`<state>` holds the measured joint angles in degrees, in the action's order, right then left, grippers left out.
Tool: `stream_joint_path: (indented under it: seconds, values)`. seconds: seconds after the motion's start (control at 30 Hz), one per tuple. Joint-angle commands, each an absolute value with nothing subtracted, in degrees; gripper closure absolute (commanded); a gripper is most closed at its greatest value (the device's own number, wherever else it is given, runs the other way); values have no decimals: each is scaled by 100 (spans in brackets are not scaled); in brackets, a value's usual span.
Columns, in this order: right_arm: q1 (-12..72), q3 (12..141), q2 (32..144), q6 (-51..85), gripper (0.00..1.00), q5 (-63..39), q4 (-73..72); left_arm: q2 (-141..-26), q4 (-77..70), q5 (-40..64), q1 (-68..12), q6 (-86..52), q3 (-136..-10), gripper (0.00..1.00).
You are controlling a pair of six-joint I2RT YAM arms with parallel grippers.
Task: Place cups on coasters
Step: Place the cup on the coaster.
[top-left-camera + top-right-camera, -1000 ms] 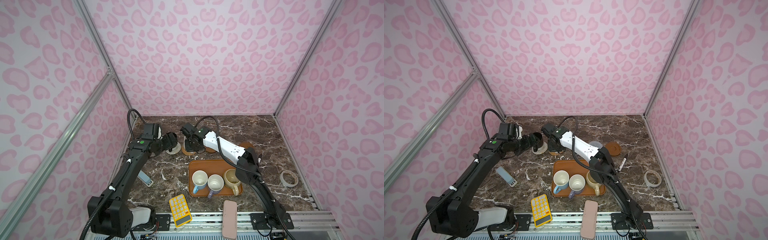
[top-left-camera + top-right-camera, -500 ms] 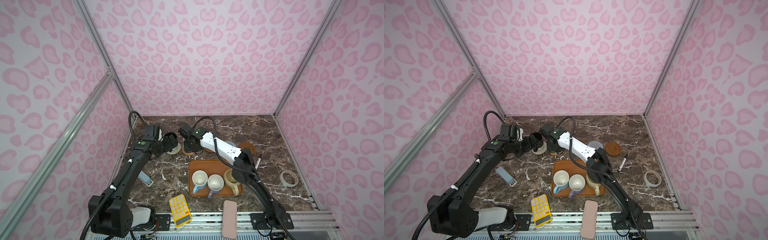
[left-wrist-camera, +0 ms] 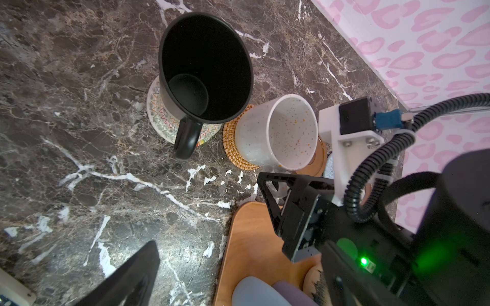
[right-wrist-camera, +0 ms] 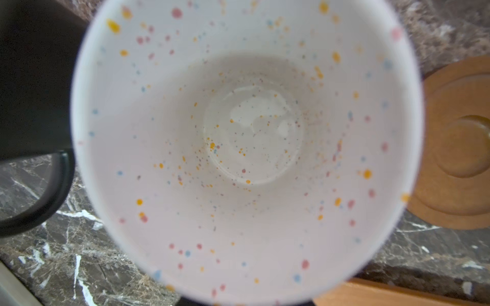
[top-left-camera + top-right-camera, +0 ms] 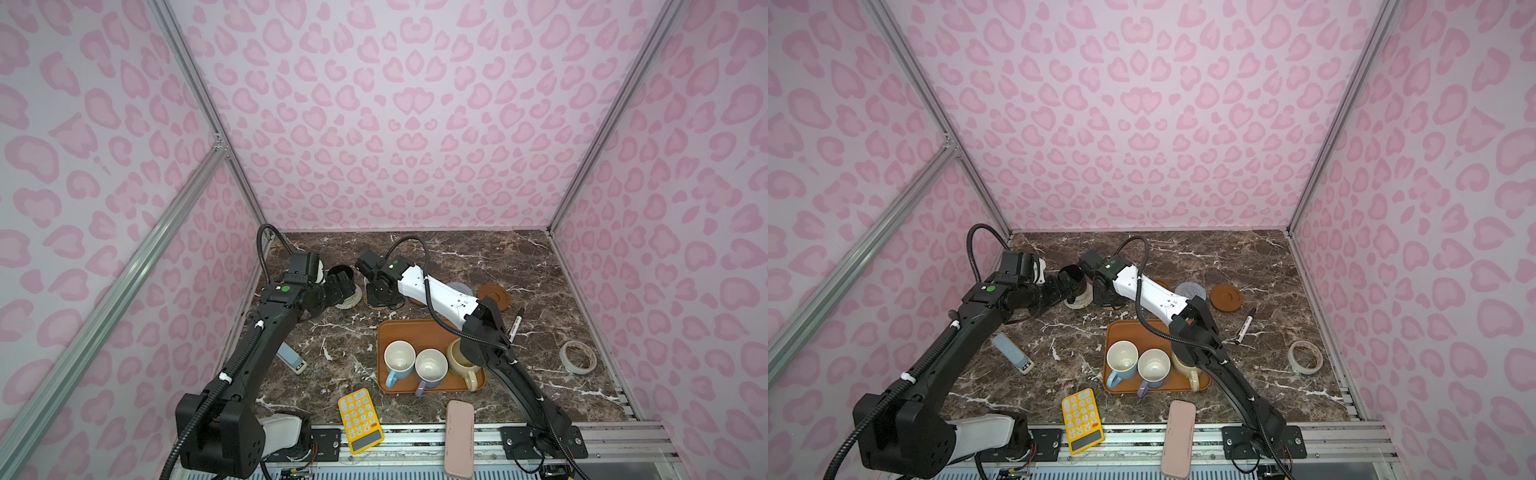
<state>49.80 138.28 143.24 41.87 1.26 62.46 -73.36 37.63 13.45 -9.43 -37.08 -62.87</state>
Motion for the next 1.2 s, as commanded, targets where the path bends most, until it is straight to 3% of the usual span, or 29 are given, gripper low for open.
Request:
stream_joint_path:
  seconds: [0.0, 0.57, 0.73, 0.87, 1.17]
  values:
    - [4965, 13872, 14396, 4210, 65, 52, 6285, -7295, 3652, 1312, -934, -3735, -6237, 3]
    - [4939, 13764, 14291, 4575, 65, -341, 5783, -7111, 3656, 1603, -940, -3885, -6104, 3]
    - [4961, 13642, 14063, 4502, 61, -130, 5791, -7089, 3758, 1729, -940, -3796, -6167, 3]
    - [5005, 13508, 13755, 4447, 52, 108, 5819, -7050, 4087, 1819, -941, -3586, -6432, 3]
    - [5031, 12605, 12503, 4227, 3, 595, 5561, -6671, 4820, 2373, -949, -3079, -6822, 3]
